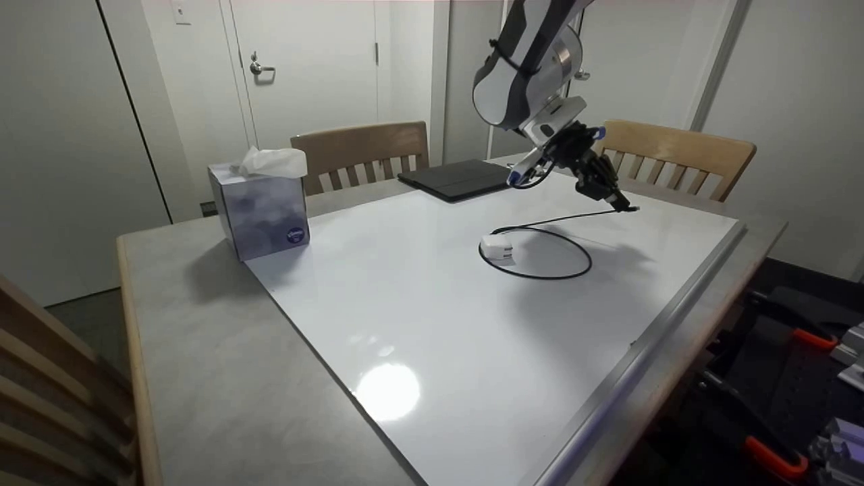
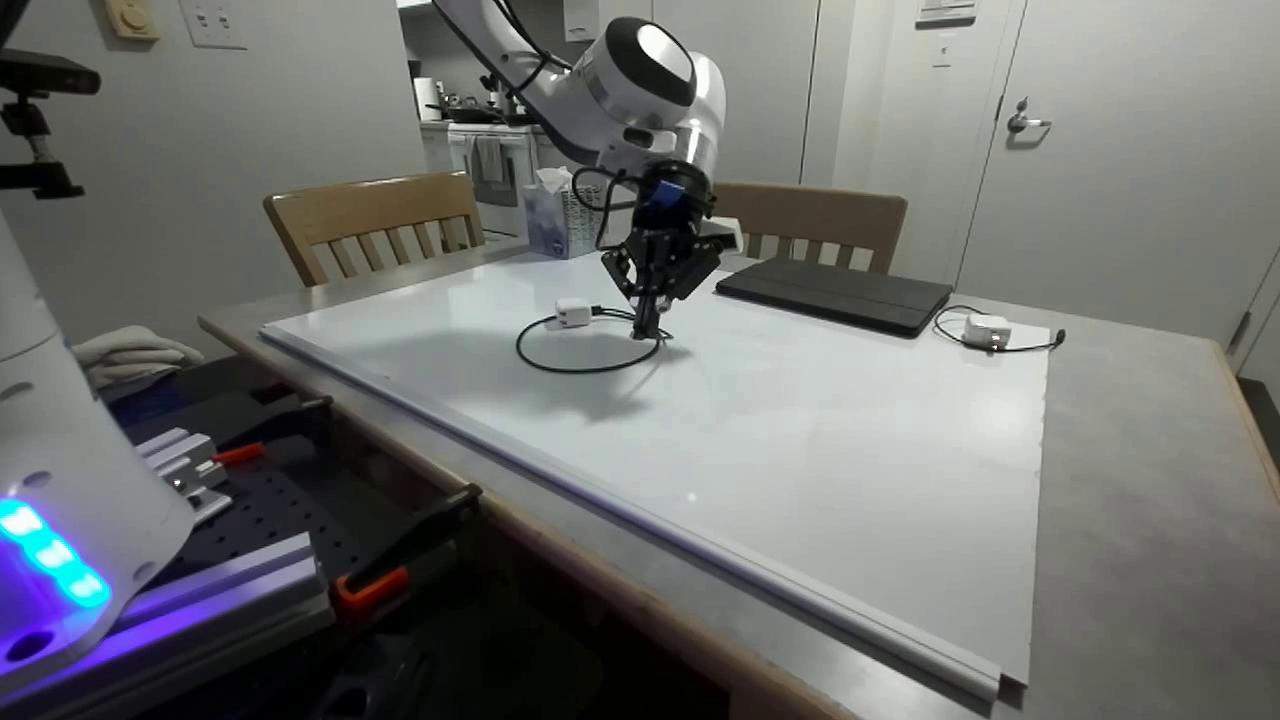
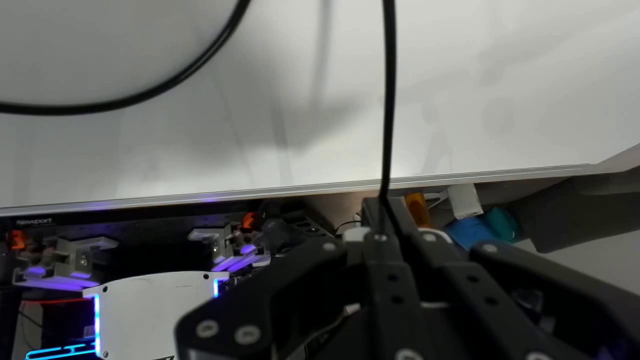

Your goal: Wind the charger

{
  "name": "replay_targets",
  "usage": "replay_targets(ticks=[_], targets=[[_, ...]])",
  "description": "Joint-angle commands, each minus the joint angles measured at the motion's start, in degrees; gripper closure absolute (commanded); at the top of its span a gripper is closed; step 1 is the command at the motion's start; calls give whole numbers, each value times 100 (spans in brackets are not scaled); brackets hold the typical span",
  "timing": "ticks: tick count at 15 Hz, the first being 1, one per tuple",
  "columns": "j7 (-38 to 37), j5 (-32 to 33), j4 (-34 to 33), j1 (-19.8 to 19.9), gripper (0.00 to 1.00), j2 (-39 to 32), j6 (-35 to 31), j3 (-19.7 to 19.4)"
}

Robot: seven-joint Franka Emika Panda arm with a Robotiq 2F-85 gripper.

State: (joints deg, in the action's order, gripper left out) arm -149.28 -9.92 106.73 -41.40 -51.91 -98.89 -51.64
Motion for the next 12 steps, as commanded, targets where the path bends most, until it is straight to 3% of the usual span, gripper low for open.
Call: replay_targets(ticks=[1, 3, 9, 10, 12], targets=[[1, 0, 0, 13, 95, 2, 0, -17], [2, -377, -102, 60, 99, -9, 268, -143], [-2, -2440, -185, -279, 99, -433, 1357, -1170], [-2, -2711, -183, -315, 70, -518, 1459, -1303], [-2, -3144, -209, -366, 63, -687, 1648, -1545]])
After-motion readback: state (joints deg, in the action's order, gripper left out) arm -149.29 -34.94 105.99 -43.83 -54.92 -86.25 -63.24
